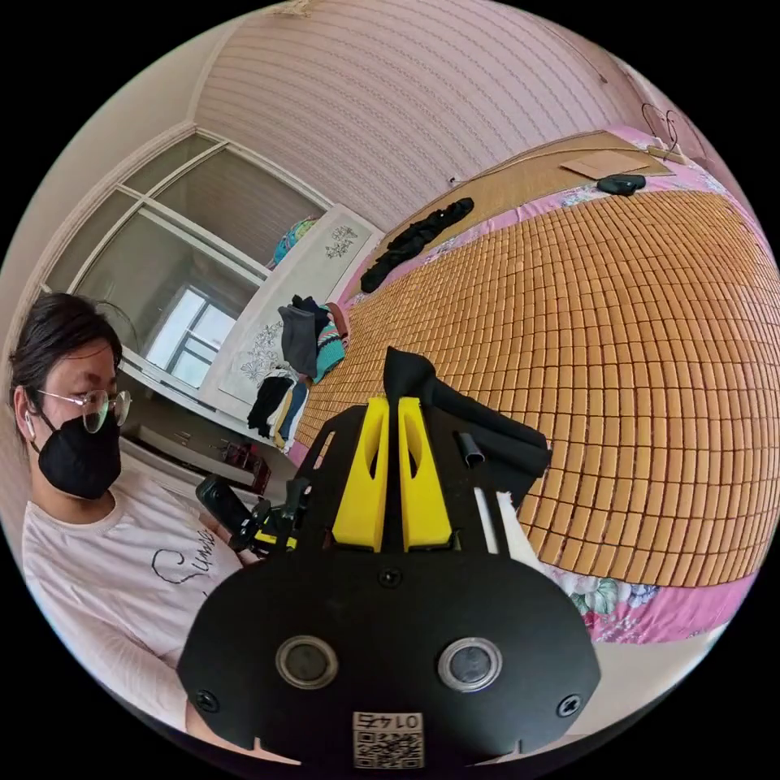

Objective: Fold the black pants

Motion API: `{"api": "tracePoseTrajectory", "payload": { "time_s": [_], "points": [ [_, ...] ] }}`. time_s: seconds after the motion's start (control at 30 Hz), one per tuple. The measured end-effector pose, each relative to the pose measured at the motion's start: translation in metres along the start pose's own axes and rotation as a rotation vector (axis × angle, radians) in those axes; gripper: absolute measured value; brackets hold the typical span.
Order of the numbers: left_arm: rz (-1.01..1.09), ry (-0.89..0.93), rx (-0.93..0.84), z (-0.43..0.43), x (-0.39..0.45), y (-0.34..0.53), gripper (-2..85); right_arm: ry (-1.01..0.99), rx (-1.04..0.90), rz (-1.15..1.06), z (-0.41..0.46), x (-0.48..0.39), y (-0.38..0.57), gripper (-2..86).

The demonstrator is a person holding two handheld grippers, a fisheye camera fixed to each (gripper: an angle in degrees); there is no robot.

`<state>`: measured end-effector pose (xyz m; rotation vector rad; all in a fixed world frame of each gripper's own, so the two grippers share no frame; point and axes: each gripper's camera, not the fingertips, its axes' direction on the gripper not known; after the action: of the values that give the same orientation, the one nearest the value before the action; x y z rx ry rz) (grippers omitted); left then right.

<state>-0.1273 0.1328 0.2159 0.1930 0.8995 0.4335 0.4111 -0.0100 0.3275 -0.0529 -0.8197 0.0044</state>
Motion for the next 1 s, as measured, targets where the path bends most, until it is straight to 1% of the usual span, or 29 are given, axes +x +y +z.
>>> {"api": "tracePoseTrajectory", "payload": {
  "time_s": [0.07, 0.13, 0.17, 0.23, 0.33, 0.4, 0.5, 0.57, 0.6, 0.67, 0.73, 0.77, 0.83, 0.9, 0.97, 1.0],
  "points": [
    [-0.091, -0.108, -0.028, -0.011, -0.027, 0.01, 3.3, 0.028, -0.053, -0.024, 0.063, -0.018, -0.02, 2.5],
    [-0.213, -0.268, -0.079, -0.02, -0.062, 0.03, 5.2, 0.024, -0.076, -0.02, 0.105, -0.024, -0.028, 4.1],
    [-0.234, -0.302, -0.095, -0.021, -0.069, 0.036, 5.6, 0.015, -0.097, -0.016, 0.126, -0.026, -0.031, 5.0],
    [-0.316, -0.395, -0.161, -0.025, -0.093, 0.054, 7.2, 0.032, -0.099, -0.012, 0.137, -0.028, -0.03, 5.6],
    [-0.374, -0.431, -0.181, -0.033, -0.107, 0.065, 6.5, 0.121, -0.073, -0.042, 0.124, -0.034, -0.017, 4.9],
    [-0.386, -0.446, -0.174, -0.036, -0.109, 0.065, 6.4, 0.158, -0.11, -0.053, 0.116, -0.037, -0.004, 3.8],
    [-0.364, -0.43, -0.15, -0.033, -0.102, 0.055, 6.3, 0.12, -0.224, -0.102, 0.115, -0.051, 0.029, 1.8],
    [-0.311, -0.406, -0.134, -0.025, -0.092, 0.043, 6.3, 0.094, -0.407, -0.142, 0.138, -0.067, 0.062, 1.2],
    [-0.275, -0.378, -0.122, -0.016, -0.085, 0.035, 6.3, 0.097, -0.459, -0.155, 0.147, -0.07, 0.07, 1.2],
    [-0.226, -0.357, -0.121, 0.002, -0.076, 0.025, 6.3, 0.154, -0.636, -0.182, 0.184, -0.081, 0.102, 2.1],
    [-0.17, -0.379, -0.18, 0.033, -0.072, 0.02, 6.5, 0.176, -0.686, -0.22, 0.2, -0.091, 0.116, 3.6],
    [-0.172, -0.389, -0.214, 0.041, -0.074, 0.02, 6.6, 0.168, -0.695, -0.228, 0.204, -0.096, 0.121, 3.8],
    [-0.149, -0.433, -0.361, 0.066, -0.077, 0.026, 6.9, 0.128, -0.677, -0.227, 0.198, -0.099, 0.118, 3.5],
    [-0.112, -0.455, -0.372, 0.069, -0.075, 0.03, 6.6, 0.145, -0.555, -0.215, 0.175, -0.096, 0.103, 2.7],
    [-0.113, -0.48, -0.356, 0.065, -0.07, 0.027, 6.2, 0.224, -0.354, -0.154, 0.134, -0.077, 0.074, 1.7],
    [-0.112, -0.504, -0.355, 0.063, -0.065, 0.02, 6.0, 0.248, -0.308, -0.134, 0.125, -0.07, 0.067, 1.6]
  ]
}}
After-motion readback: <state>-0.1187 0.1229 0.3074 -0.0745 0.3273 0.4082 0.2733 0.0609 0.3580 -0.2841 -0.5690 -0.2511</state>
